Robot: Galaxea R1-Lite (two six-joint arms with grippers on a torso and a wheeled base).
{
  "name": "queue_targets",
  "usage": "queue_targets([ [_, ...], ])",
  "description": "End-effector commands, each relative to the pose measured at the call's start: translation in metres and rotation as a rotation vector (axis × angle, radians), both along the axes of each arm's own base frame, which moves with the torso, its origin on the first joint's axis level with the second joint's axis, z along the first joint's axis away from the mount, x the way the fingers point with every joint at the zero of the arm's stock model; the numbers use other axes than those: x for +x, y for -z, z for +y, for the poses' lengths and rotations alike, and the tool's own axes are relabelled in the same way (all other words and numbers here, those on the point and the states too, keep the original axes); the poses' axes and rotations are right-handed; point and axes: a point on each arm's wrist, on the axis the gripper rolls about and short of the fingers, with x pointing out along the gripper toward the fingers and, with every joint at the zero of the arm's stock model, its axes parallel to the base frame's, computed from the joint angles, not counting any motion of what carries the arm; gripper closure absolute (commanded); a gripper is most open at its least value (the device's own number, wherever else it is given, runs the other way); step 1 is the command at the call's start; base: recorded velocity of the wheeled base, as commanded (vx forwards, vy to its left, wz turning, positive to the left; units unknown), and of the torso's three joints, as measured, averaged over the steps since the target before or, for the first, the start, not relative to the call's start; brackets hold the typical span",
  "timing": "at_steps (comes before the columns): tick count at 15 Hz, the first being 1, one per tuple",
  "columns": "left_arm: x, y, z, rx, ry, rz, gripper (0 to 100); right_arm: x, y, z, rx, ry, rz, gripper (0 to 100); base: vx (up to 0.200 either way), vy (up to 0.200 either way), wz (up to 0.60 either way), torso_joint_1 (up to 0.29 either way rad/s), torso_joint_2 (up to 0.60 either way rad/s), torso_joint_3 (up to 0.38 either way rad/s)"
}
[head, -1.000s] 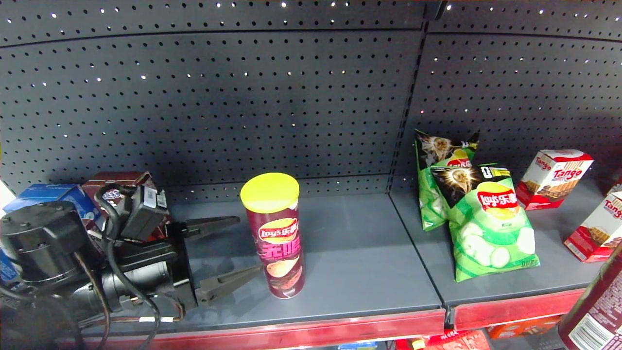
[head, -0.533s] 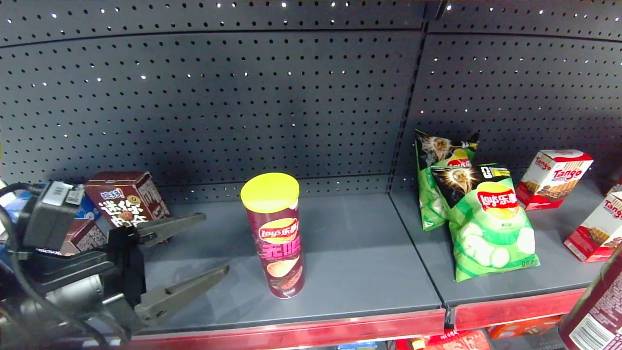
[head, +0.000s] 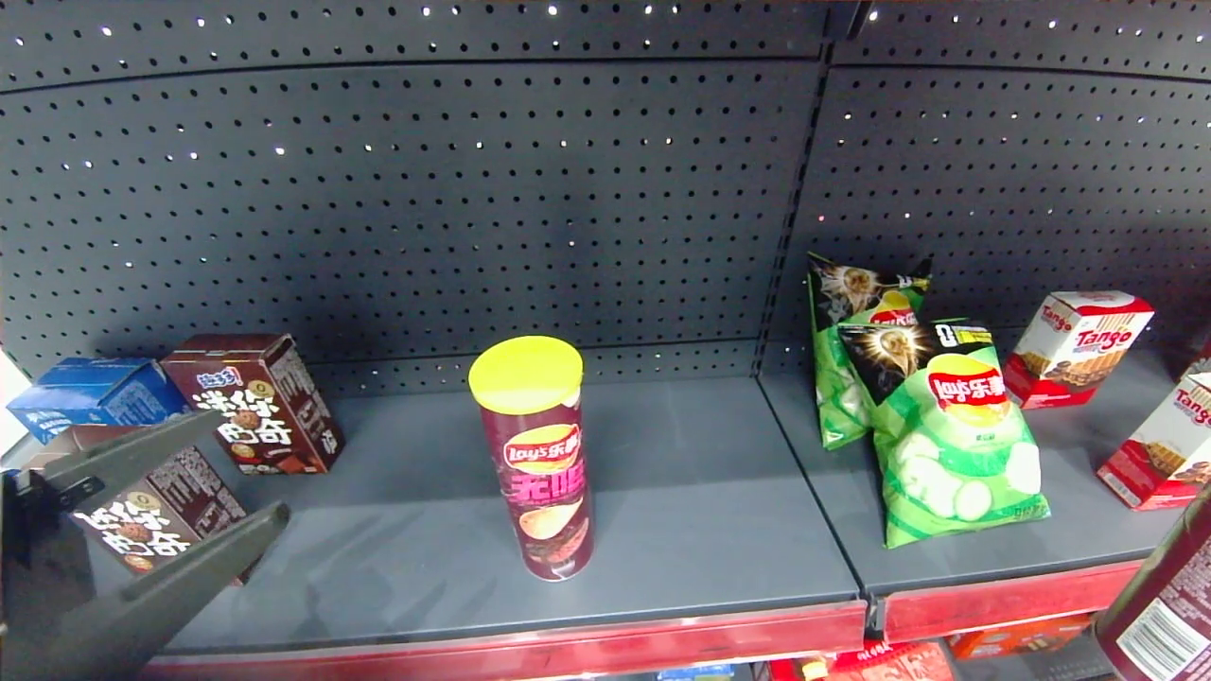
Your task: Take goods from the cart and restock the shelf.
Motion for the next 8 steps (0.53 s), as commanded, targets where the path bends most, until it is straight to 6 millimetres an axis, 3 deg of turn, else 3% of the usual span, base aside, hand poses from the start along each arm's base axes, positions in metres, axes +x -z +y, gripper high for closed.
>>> queue_targets([
  [1,-0.054,0.001,0.01,-0.012,-0.221,-0.063,0,0.0,-0.003,0.0,0.003,-0.001,-0.01,100,0.0,0.0,0.0,0.0,0.0,0.0],
  [2,-0.061,0.002,0.01,-0.015,-0.265,-0.06,0,0.0,-0.004,0.0,0.004,0.0,-0.015,100,0.0,0.0,0.0,0.0,0.0,0.0],
  [3,-0.085,0.0,0.009,-0.026,-0.408,-0.044,0,-0.002,-0.007,-0.001,0.008,0.002,-0.028,100,0.0,0.0,0.0,0.0,0.0,0.0],
  [6,-0.134,0.003,-0.004,-0.037,-0.477,0.044,0,-0.003,-0.013,-0.002,0.014,0.011,-0.047,100,0.0,0.0,0.0,0.0,0.0,0.0],
  [8,-0.146,0.012,-0.005,-0.05,-0.572,0.025,0,-0.004,-0.015,-0.002,0.016,0.011,-0.056,100,0.0,0.0,0.0,0.0,0.0,0.0],
])
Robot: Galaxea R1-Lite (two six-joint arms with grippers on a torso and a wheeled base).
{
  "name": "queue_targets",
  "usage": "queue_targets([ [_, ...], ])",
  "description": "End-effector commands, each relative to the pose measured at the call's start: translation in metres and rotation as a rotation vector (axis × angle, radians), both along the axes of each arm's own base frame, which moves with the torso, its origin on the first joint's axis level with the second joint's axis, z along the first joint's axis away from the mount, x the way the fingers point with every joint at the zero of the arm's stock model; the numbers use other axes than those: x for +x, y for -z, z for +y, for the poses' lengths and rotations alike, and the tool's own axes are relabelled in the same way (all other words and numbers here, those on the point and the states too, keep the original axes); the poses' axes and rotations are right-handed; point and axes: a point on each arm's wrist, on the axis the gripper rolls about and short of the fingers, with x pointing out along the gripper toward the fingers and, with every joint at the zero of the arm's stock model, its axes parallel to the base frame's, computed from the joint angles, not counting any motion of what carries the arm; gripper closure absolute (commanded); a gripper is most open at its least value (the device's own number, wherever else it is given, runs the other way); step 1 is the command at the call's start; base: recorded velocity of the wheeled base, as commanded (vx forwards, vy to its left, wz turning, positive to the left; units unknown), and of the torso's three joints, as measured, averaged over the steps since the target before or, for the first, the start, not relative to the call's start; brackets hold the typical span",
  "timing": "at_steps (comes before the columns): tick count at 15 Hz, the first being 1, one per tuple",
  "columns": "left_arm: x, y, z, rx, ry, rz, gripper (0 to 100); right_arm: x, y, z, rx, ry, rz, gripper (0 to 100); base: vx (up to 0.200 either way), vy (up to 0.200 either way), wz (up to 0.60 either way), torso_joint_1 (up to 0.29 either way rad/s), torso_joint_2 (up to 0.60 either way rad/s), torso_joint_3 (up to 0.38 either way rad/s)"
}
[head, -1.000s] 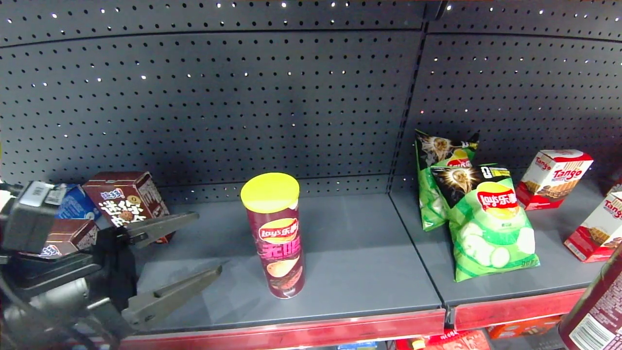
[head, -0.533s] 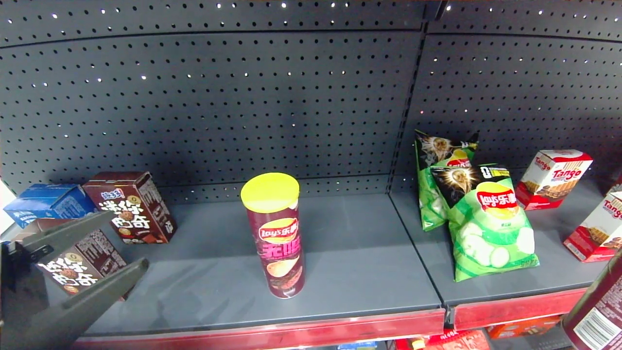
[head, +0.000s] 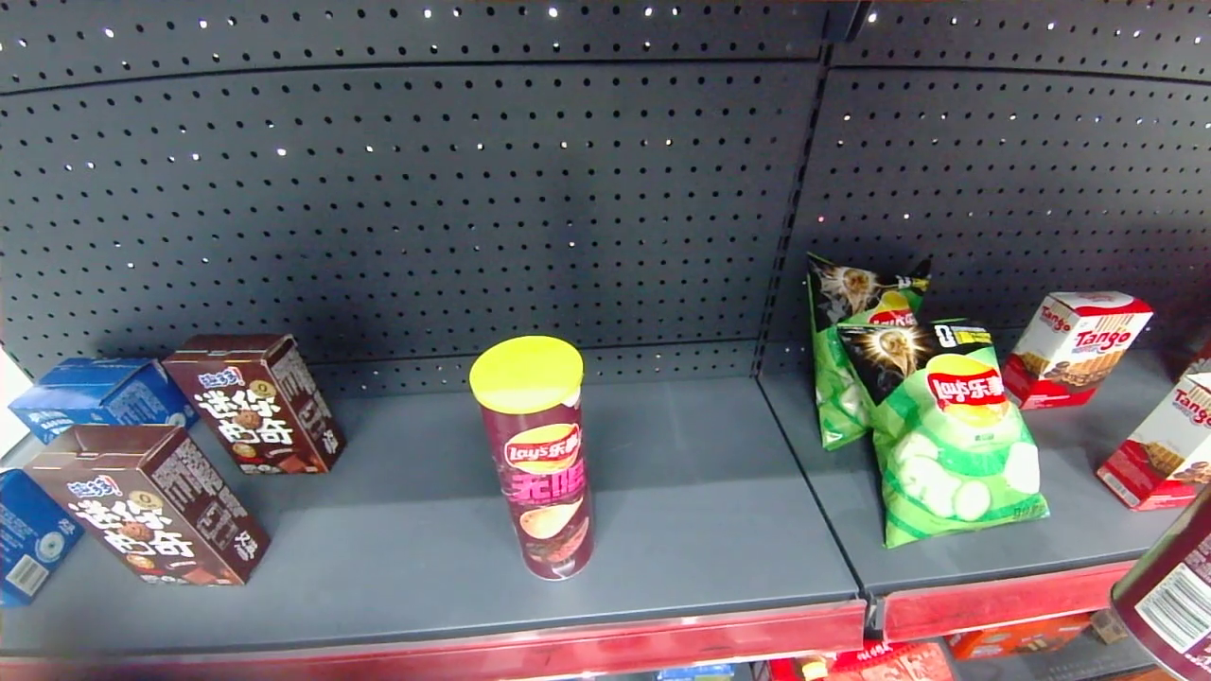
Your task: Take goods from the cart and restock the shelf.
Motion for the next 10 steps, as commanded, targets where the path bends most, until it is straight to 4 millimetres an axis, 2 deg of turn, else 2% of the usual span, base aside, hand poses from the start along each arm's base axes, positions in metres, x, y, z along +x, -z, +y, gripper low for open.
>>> queue_targets([
  [1,-0.034,-0.002,-0.008,0.042,-0.13,-0.171,0,-0.001,-0.002,0.0,0.003,-0.001,-0.009,100,0.0,0.0,0.0,0.0,0.0,0.0],
  [3,-0.032,0.013,-0.004,0.062,-0.29,-0.142,0,-0.003,-0.002,-0.002,0.005,0.007,-0.015,100,0.0,0.0,0.0,0.0,0.0,0.0],
  [7,-0.03,0.065,0.0,0.18,-0.468,-0.084,0,-0.004,-0.002,-0.003,0.007,0.019,-0.019,100,0.0,0.0,0.0,0.0,0.0,0.0],
  [10,-0.025,0.08,0.003,0.199,-0.555,-0.026,0,-0.005,0.003,-0.004,0.004,0.055,-0.01,100,0.0,0.0,0.0,0.0,0.0,0.0],
])
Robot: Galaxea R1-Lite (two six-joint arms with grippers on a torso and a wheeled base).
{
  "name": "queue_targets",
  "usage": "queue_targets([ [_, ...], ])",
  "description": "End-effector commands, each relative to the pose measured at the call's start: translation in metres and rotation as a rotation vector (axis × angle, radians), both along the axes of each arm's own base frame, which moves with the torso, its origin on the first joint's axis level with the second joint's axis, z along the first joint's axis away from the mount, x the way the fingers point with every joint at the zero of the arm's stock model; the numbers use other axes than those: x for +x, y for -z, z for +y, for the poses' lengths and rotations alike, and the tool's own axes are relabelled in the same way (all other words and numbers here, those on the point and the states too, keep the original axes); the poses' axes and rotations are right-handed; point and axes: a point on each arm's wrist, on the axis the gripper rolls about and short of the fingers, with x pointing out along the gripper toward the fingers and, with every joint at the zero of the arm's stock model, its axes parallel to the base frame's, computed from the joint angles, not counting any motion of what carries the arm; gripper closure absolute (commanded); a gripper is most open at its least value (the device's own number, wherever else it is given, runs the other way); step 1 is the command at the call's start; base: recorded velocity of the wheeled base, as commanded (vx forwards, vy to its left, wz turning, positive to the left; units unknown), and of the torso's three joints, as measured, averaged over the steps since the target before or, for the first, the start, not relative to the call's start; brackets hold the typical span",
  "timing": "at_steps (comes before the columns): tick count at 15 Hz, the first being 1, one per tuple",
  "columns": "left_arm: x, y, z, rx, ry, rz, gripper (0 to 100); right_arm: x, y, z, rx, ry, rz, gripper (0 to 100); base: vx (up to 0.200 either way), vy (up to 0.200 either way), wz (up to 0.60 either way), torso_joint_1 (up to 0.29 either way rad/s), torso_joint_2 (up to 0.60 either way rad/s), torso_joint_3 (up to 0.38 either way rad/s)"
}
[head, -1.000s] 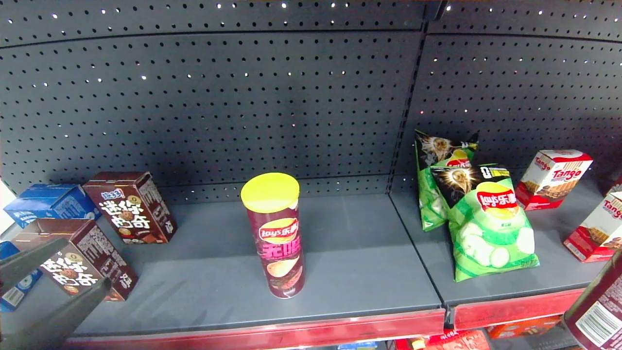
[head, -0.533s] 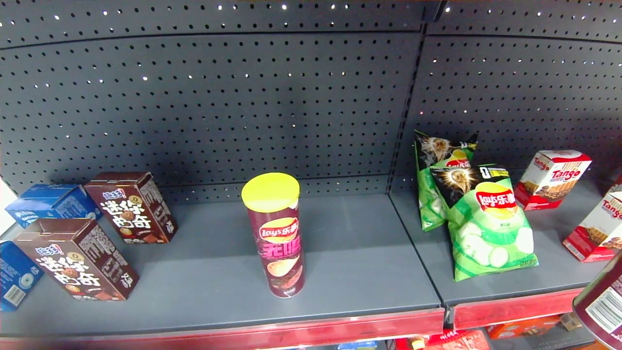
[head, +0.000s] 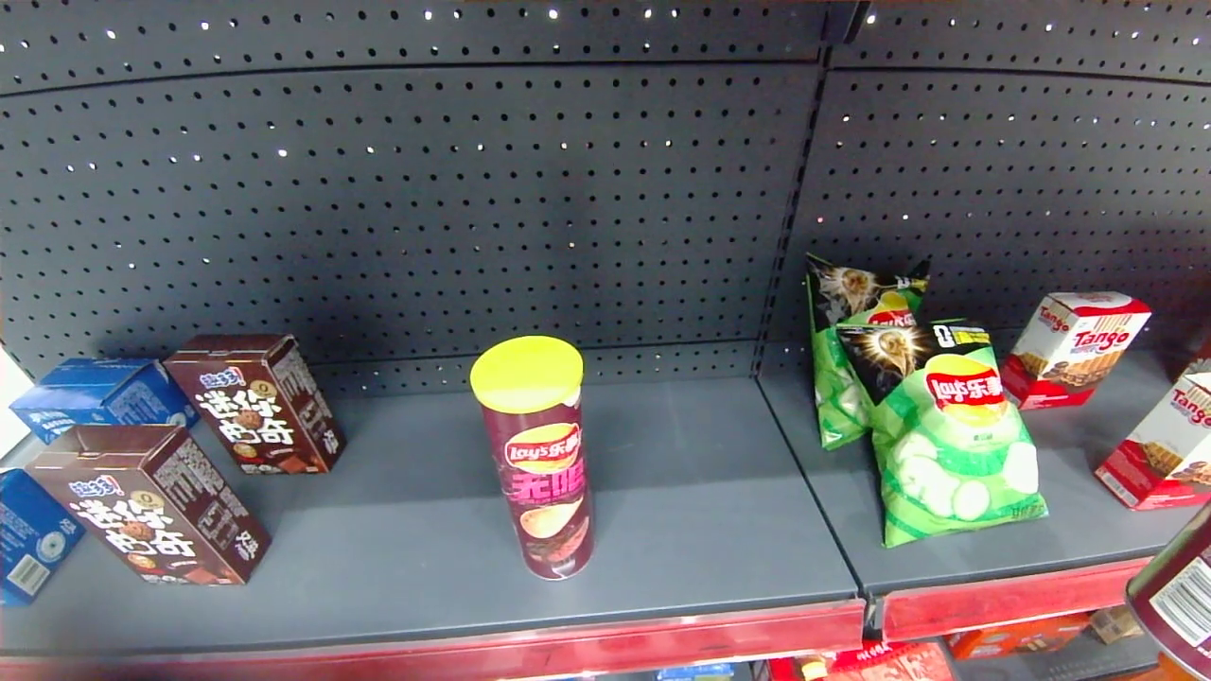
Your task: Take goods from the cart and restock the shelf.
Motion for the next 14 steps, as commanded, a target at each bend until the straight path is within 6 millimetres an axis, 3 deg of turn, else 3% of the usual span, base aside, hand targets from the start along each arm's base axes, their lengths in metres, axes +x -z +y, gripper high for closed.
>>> queue_targets([
  [1,0.002,0.013,0.001,-0.001,-0.039,0.024,0,-0.003,0.003,-0.001,0.0,0.008,-0.002,100,0.0,0.0,0.0,0.0,0.0,0.0],
  [8,0.009,0.028,0.003,-0.015,-0.009,0.028,0,-0.004,0.004,-0.002,-0.011,0.033,-0.006,100,0.0,0.0,0.0,0.0,0.0,0.0],
  [14,0.01,0.027,0.002,-0.03,0.056,-0.002,0,-0.003,0.0,-0.002,-0.007,0.028,-0.015,100,0.0,0.0,0.0,0.0,0.0,0.0],
])
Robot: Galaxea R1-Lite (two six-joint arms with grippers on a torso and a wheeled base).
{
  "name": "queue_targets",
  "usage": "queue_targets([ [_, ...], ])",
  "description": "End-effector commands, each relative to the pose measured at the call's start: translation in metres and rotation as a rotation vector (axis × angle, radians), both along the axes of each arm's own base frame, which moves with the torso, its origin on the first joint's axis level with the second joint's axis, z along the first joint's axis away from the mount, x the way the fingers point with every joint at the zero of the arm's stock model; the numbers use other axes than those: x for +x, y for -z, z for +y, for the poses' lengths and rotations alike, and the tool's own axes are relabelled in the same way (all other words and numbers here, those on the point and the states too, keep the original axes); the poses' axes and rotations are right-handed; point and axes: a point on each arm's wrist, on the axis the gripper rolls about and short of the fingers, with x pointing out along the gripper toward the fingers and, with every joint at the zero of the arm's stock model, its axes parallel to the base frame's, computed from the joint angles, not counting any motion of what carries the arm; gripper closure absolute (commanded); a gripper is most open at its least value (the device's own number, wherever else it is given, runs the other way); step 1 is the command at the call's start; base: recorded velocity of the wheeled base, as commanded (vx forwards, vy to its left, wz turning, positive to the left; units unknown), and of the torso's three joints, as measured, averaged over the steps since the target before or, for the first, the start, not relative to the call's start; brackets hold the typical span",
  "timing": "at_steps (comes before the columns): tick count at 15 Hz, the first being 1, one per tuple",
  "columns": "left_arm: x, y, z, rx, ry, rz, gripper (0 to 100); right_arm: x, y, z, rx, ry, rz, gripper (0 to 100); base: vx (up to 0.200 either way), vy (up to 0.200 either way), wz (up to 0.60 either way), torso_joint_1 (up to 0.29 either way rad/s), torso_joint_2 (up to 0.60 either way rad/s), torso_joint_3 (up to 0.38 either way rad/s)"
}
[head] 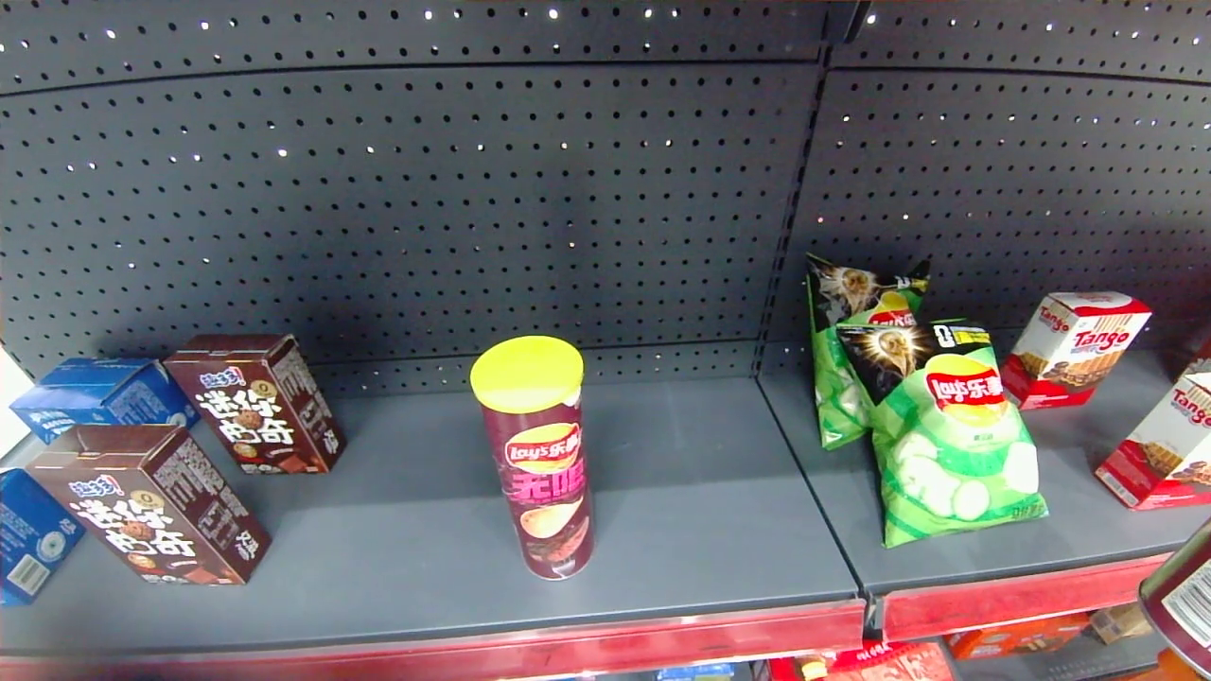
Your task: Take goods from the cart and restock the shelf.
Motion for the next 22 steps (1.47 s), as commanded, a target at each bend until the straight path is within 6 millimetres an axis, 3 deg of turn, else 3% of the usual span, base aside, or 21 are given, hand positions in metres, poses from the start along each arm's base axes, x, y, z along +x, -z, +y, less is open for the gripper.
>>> queue_targets([
  [1,0.0,0.0,0.0,-0.002,-0.002,-0.001,0,0.003,-0.001,0.001,0.0,-0.003,0.004,100,0.0,0.0,0.0,0.0,0.0,0.0],
  [4,0.0,0.0,0.0,0.0,-0.002,0.0,0,0.026,-0.008,0.01,0.021,-0.011,-0.042,100,0.0,0.0,0.0,0.0,0.0,0.0],
  [6,0.0,0.0,0.0,0.0,-0.002,0.0,0,0.029,-0.007,0.011,0.019,-0.014,-0.036,100,0.0,0.0,0.0,0.0,0.0,0.0],
  [10,0.0,0.0,0.0,0.0,-0.002,0.0,0,0.045,0.006,0.029,0.009,-0.127,0.038,100,0.0,0.0,0.0,0.0,0.0,0.0],
  [12,0.0,0.0,0.0,0.0,-0.002,0.0,0,0.074,0.019,0.051,0.015,-0.18,0.018,100,0.0,0.0,0.0,0.0,0.0,0.0],
  [13,0.0,0.0,0.0,0.0,-0.002,0.0,0,0.074,0.019,0.051,0.015,-0.18,0.018,100,0.0,0.0,0.0,0.0,0.0,0.0],
  [14,0.0,0.0,0.0,0.0,-0.002,0.0,0,0.102,0.022,0.069,0.048,-0.196,-0.029,100,0.0,0.0,0.0,0.0,0.0,0.0],
  [16,0.0,0.0,0.0,0.0,-0.002,0.0,0,0.115,0.026,0.081,0.039,-0.211,-0.045,100,0.0,0.0,0.0,0.0,0.0,0.0],
  [22,0.0,0.0,0.0,0.0,-0.002,0.0,0,0.12,0.029,0.084,-0.004,-0.194,0.008,100,0.0,0.0,0.0,0.0,0.0,0.0],
])
